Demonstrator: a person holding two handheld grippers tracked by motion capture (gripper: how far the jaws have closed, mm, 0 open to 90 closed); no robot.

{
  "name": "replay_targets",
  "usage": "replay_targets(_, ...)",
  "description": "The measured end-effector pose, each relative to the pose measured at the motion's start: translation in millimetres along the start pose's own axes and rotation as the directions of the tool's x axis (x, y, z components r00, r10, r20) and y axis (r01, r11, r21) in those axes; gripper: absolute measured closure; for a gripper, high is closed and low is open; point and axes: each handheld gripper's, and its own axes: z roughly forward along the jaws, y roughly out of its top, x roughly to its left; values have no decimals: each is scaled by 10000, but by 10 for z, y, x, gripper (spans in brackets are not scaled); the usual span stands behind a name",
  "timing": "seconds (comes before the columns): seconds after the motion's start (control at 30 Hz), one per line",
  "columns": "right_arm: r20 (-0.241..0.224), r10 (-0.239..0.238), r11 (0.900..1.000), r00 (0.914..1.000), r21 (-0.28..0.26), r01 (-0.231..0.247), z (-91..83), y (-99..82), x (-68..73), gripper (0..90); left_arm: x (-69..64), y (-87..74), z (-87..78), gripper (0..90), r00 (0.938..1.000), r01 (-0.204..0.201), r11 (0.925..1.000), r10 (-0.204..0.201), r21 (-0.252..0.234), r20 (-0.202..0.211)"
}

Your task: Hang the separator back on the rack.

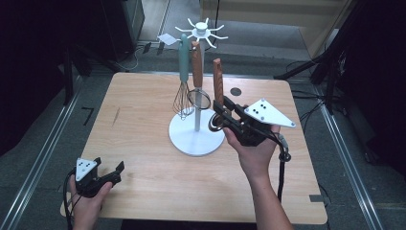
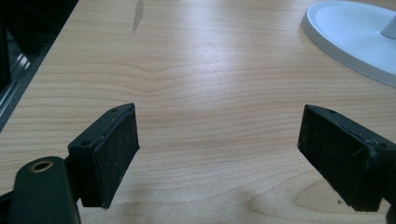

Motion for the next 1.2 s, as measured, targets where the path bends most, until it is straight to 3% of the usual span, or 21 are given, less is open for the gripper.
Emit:
replay_targets(0.27, 68, 197, 9998, 9998, -56, -196, 34, 64, -21, 707, -3, -2, -3, 131, 10000, -31, 10000, 31, -1, -36)
replay_targets(1.2, 123, 187, 9993, 9997, -323, -183, 79, 188, -21, 707, -16, -5, -5, 131, 9998, -181, 9998, 181, -49, -83)
